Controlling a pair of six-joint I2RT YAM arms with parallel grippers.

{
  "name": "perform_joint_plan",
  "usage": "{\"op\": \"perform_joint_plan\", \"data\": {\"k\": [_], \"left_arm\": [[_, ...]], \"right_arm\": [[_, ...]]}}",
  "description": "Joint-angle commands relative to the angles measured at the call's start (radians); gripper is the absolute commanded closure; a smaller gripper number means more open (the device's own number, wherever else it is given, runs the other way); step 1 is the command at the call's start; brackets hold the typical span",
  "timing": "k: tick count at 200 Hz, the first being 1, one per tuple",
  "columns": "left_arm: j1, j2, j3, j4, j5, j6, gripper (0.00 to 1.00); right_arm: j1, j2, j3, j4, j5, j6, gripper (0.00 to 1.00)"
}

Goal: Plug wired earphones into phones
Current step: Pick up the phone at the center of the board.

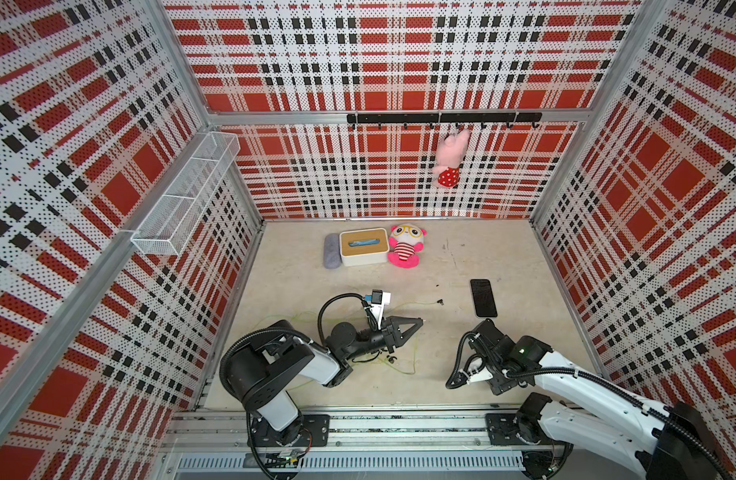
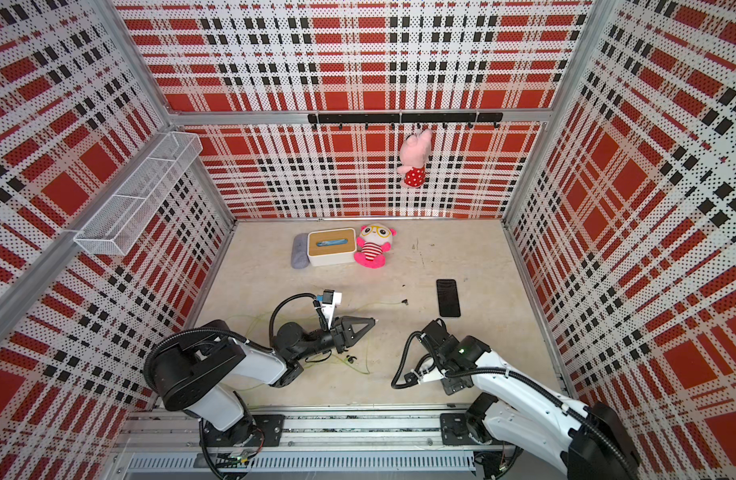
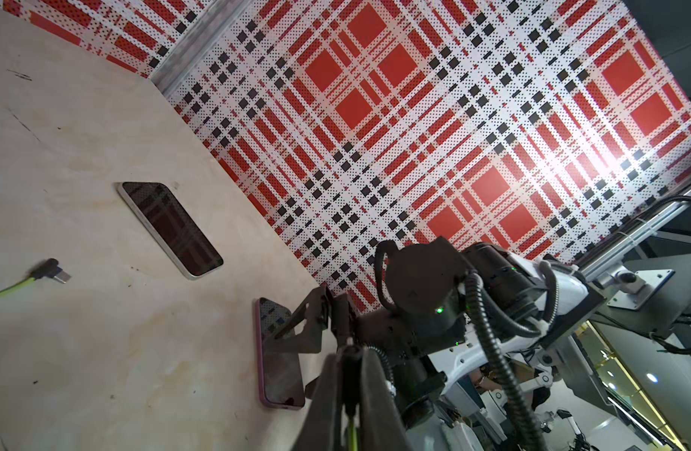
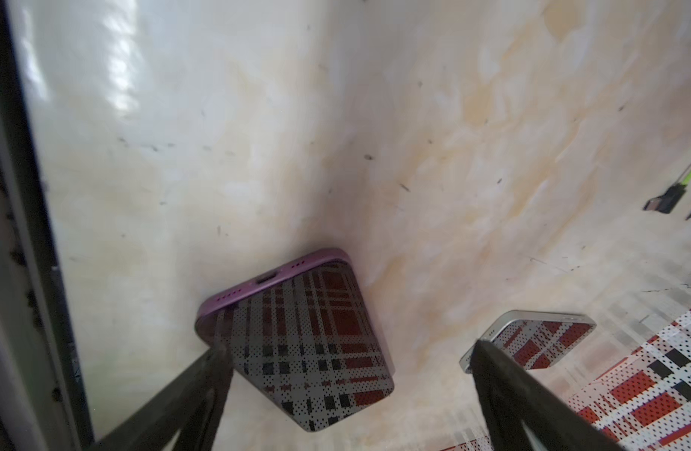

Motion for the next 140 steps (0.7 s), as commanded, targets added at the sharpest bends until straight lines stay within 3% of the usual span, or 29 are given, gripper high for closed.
{"op": "perform_joint_plan", "data": {"k": [1, 57, 106, 140], "left_arm": [[0.003, -0.002, -0.007, 0.074, 0.003, -0.001, 1.00], [0.002, -0.020, 0.001, -0.046, -0.049, 0.019, 1.00], [-0.002, -0.082, 0.008, -0.185, -0.102, 0.081, 1.00], [-0.014, -0.106, 0.022, -0.260, -0.125, 0.111, 1.00]], "right_arm": [[-0.077, 0.008, -0.031, 0.019, -0.005, -0.126, 0.00], [-0.110, 0.060, -0.104, 0.196, -0.039, -0.178, 0.00], [-0.111, 0.229, 0.035, 0.200, -0.175, -0.133, 0.00], [-0.126, 0.348, 0.112, 0.172, -0.194, -0.074, 0.00]]}}
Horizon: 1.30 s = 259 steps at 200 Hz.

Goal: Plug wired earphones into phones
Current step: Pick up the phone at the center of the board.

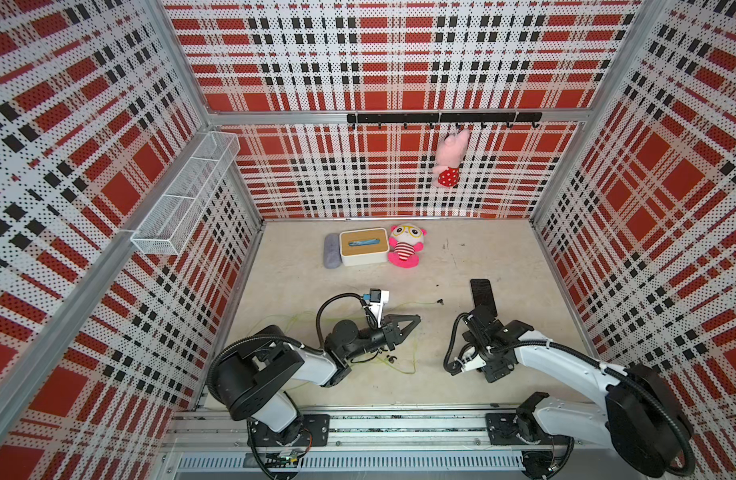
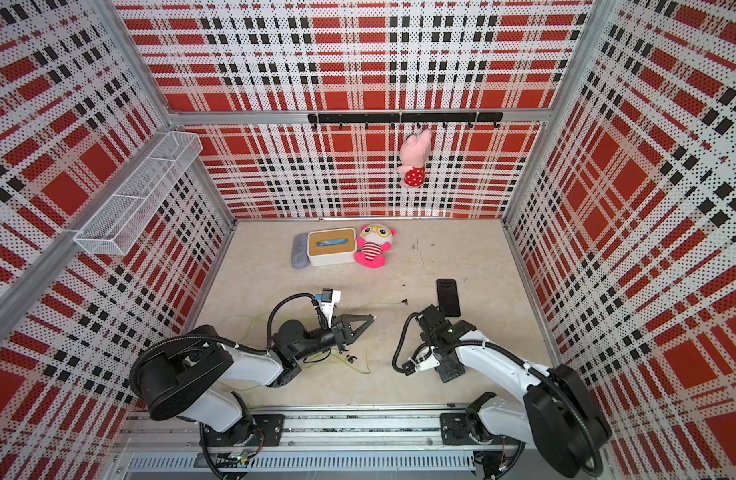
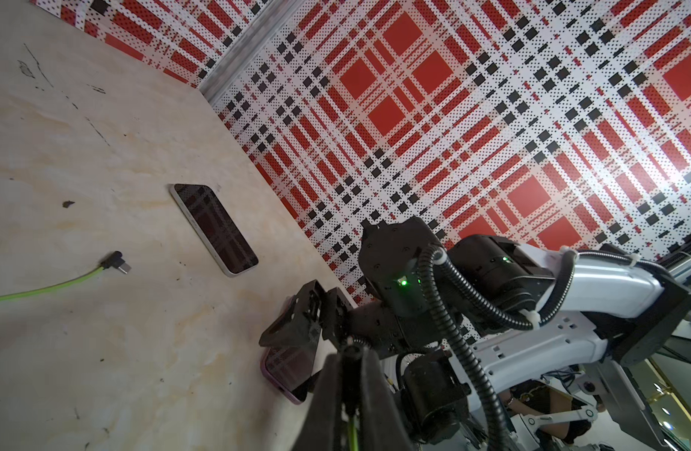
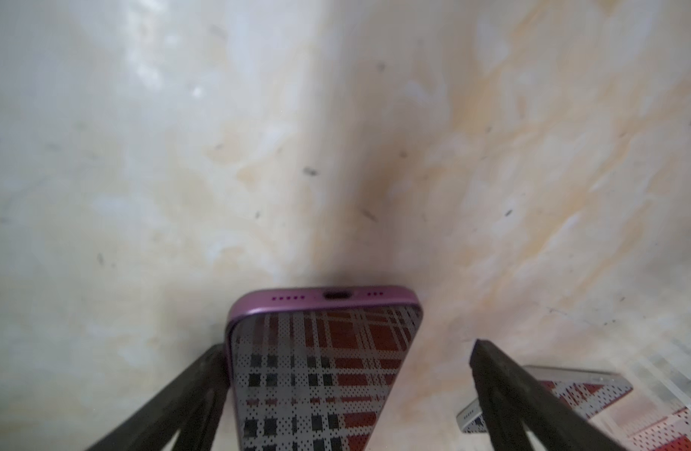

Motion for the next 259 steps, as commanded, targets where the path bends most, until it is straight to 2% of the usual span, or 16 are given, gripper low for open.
{"op": "perform_joint_plan", "data": {"k": [1, 16, 50, 113, 211, 237, 259], "left_arm": [[-0.009, -0.024, 0.018, -0.071, -0.029, 0.047, 1.00], [-0.012, -0.028, 0.020, -0.081, -0.041, 0.047, 1.00], [-0.024, -0.036, 0.040, -0.140, -0.053, 0.074, 1.00], [-0.045, -0.063, 0.063, -0.228, -0.085, 0.129, 1.00], [-0.061, -0.056, 0.072, -0.242, -0.099, 0.136, 1.00], [-0.067, -0.062, 0.073, -0.250, -0.108, 0.138, 1.00], [-0.068, -0.070, 0.074, -0.262, -0.119, 0.144, 1.00]], "right_arm": [[-0.018, 0.059, 0.037, 0.017, -0.087, 0.044, 0.00], [-0.061, 0.088, 0.073, -0.028, -0.133, 0.058, 0.00], [-0.129, 0.143, 0.113, -0.086, -0.128, 0.064, 0.00], [-0.239, 0.164, 0.096, -0.105, -0.116, 0.030, 0.00], [-0.373, 0.195, 0.114, -0.112, -0.088, -0.028, 0.00], [-0.380, 0.214, 0.118, -0.097, -0.093, -0.031, 0.05], [-0.380, 0.220, 0.117, -0.076, -0.108, -0.040, 0.16]]}}
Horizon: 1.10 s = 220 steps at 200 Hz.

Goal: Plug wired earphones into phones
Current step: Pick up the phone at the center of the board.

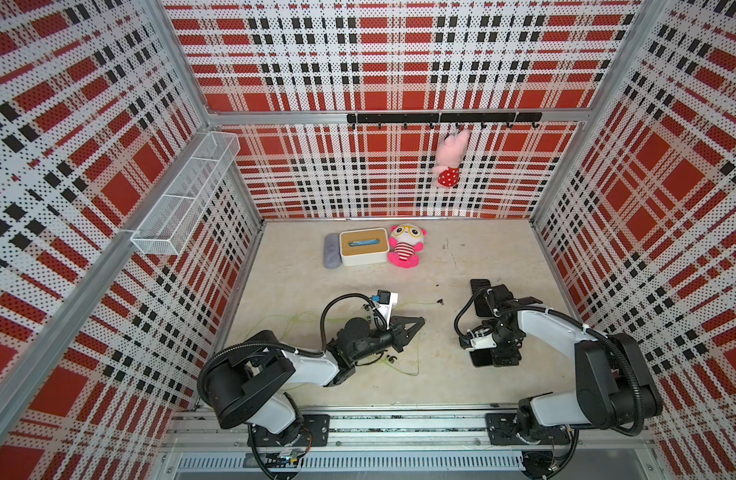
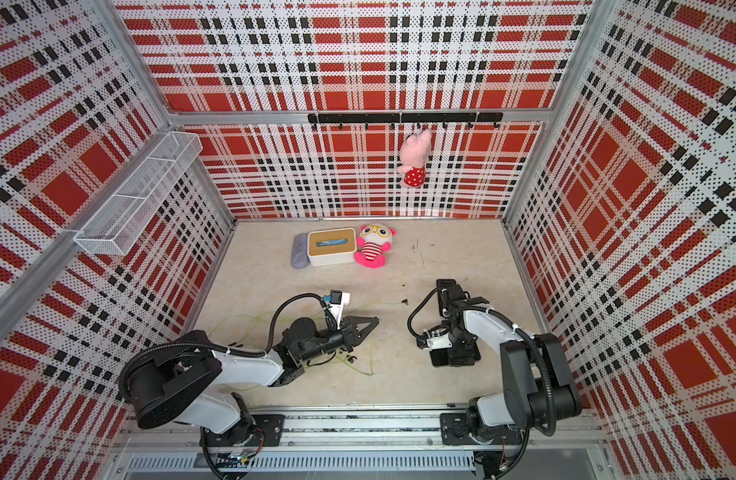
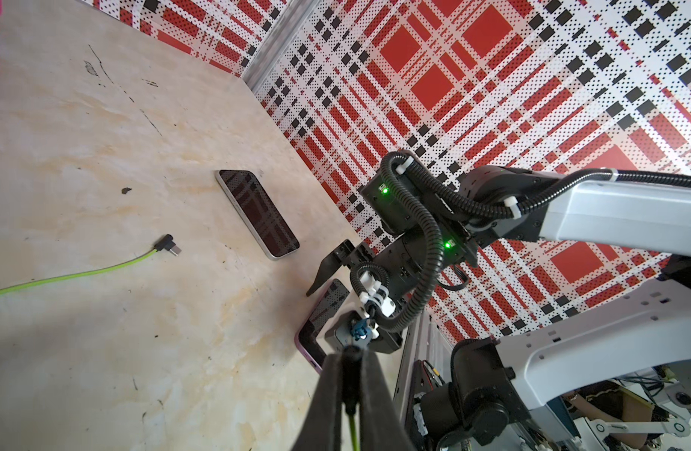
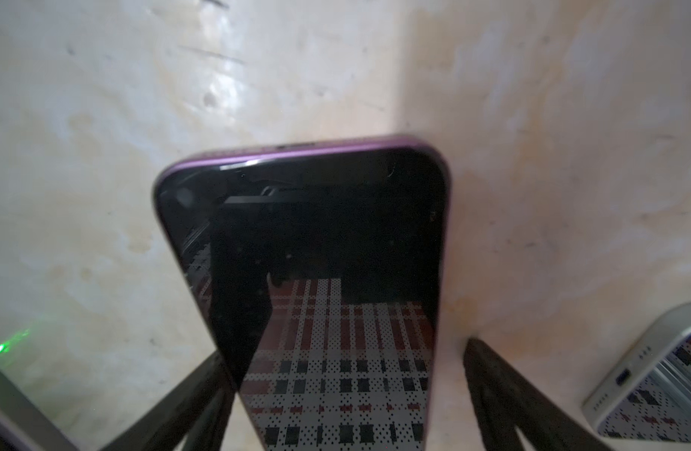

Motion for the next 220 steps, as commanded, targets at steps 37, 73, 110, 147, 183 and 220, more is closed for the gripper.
{"op": "perform_joint_plan", "data": {"k": [37, 73, 110, 147, 183, 220], "left_arm": [[-0.008, -0.053, 0.038, -0.072, -0.027, 0.059, 1.00], [-0.027, -0.119, 0.080, -0.223, -0.089, 0.119, 1.00], [-0.073, -0.192, 0.142, -0.393, -0.203, 0.133, 1.00], [-0.160, -0.189, 0.246, -0.519, -0.286, 0.134, 1.00], [-0.202, -0.134, 0.329, -0.599, -0.371, 0.136, 1.00], [-0.209, -0.077, 0.379, -0.644, -0.396, 0.132, 1.00]], "right_arm": [[-0.006, -0.052, -0.036, 0.054, -0.028, -0.056, 0.26], [0.025, -0.246, -0.041, 0.107, -0.109, 0.029, 0.32], [0.082, -0.489, -0.071, 0.169, -0.213, 0.207, 0.35], [0.157, -0.633, -0.084, 0.193, -0.185, 0.334, 0.37], [0.181, -0.724, -0.091, 0.234, -0.194, 0.392, 0.37], [0.183, -0.775, -0.106, 0.271, -0.195, 0.399, 0.38]]}}
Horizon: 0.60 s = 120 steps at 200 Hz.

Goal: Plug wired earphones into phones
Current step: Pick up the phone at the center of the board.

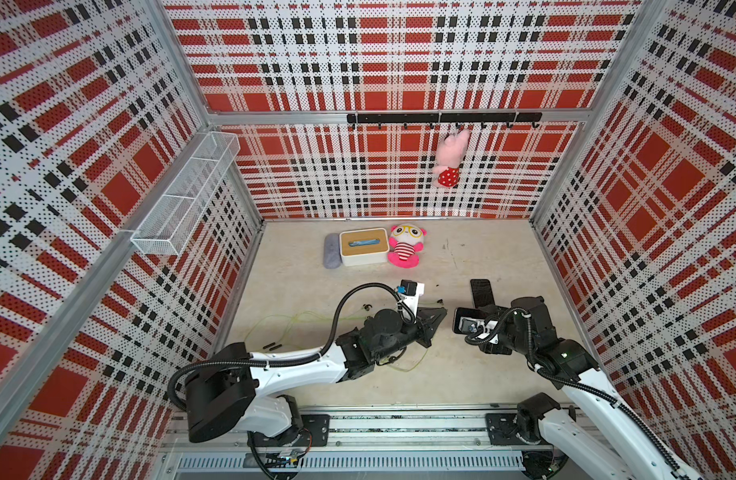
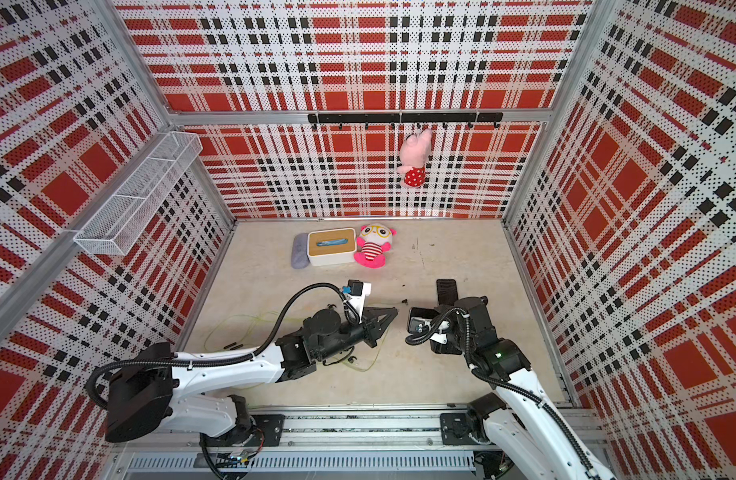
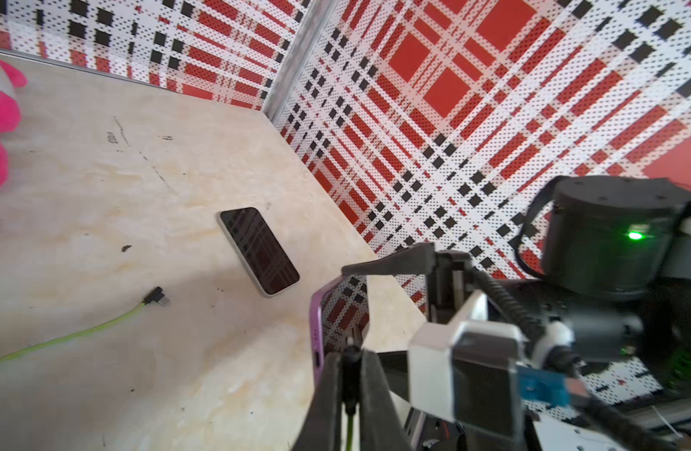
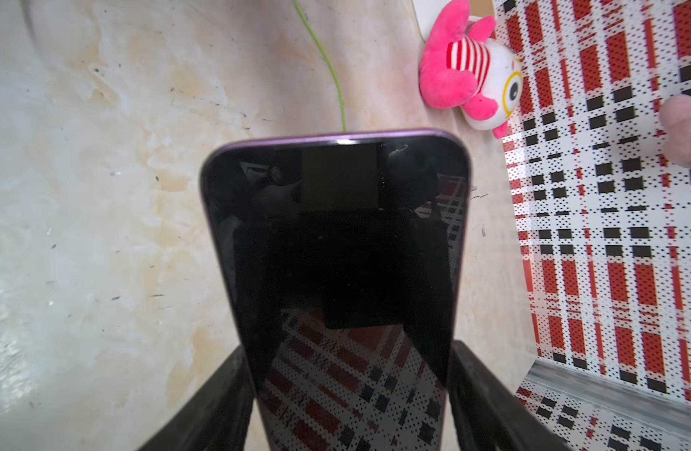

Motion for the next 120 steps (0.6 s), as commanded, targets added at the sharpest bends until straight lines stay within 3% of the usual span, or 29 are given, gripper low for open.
{"op": "perform_joint_plan", "data": {"k": [1, 120], "left_arm": [[-0.009, 0.037, 0.037, -0.070, -0.045, 0.013, 1.00], [-0.029, 0.096, 0.102, -0.086, 0.005, 0.031, 1.00]], "right_arm": [[0.006, -0.041, -0.009, 0.081, -0.028, 0.028, 0.38], [0.008, -0.081, -0.040, 0.123, -0.052, 0.029, 0.38]]}}
